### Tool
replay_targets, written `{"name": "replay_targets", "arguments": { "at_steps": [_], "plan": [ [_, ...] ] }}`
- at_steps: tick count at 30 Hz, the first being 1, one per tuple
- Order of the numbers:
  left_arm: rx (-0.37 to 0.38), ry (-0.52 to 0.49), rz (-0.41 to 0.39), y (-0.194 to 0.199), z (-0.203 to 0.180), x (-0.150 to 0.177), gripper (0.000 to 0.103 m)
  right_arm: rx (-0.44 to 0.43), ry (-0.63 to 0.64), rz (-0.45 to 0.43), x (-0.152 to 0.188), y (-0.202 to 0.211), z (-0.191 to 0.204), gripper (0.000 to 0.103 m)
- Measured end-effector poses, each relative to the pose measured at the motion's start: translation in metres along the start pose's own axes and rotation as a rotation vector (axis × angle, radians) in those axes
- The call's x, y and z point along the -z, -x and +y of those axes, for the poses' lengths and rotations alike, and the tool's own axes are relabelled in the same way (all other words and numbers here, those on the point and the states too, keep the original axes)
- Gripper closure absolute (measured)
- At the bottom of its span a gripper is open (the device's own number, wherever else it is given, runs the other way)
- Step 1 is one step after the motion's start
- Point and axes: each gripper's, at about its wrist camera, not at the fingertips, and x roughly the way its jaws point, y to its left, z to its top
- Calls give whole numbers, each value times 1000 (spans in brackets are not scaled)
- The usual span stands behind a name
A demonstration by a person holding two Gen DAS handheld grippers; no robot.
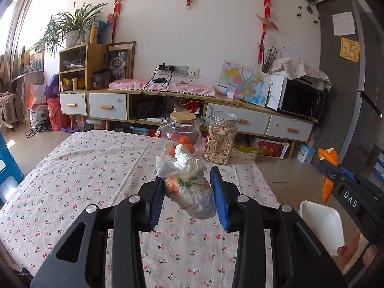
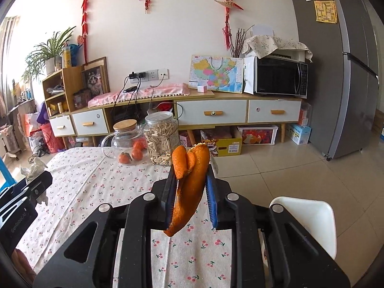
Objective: Collect trash
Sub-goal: 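Carry the peel and white bag to the white bin and open the right gripper, then open the left gripper over the white bin, dropping the white bag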
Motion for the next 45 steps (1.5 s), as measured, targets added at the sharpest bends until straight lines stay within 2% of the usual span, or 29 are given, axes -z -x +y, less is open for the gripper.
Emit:
{"name": "replay_targets", "arguments": {
  "at_steps": [9, 21, 26, 34, 36, 37, 40, 41, 42, 45],
  "plan": [
    [49, -41, -19, 6, -34, -6, 65, 45, -16, -5, 1, 6, -30, 81],
    [129, -114, 8, -5, -100, 0, 65, 145, -102, 29, 6, 7, -99, 79],
    [171, -149, 26, -13, -130, 6, 65, 202, -163, 53, 9, 3, -133, 78],
    [235, -202, 53, -30, -178, 11, 65, 314, -256, 149, 23, -13, -189, 73],
    [253, -218, 60, -35, -192, 13, 65, 336, -280, 171, 26, -16, -201, 56],
    [261, -226, 64, -37, -199, 14, 65, 351, -297, 174, 27, -16, -208, 51],
    [287, -244, 89, -49, -220, 18, 65, 409, -356, 158, 29, -9, -225, 27],
    [296, -249, 98, -52, -228, 20, 65, 442, -378, 148, 30, -6, -232, 14],
    [305, -255, 108, -56, -235, 22, 65, 473, -407, 131, 31, -1, -238, 9],
    [334, -269, 137, -65, -257, 27, 65, 524, -494, 108, 33, 10, -259, 7]
  ]
}}
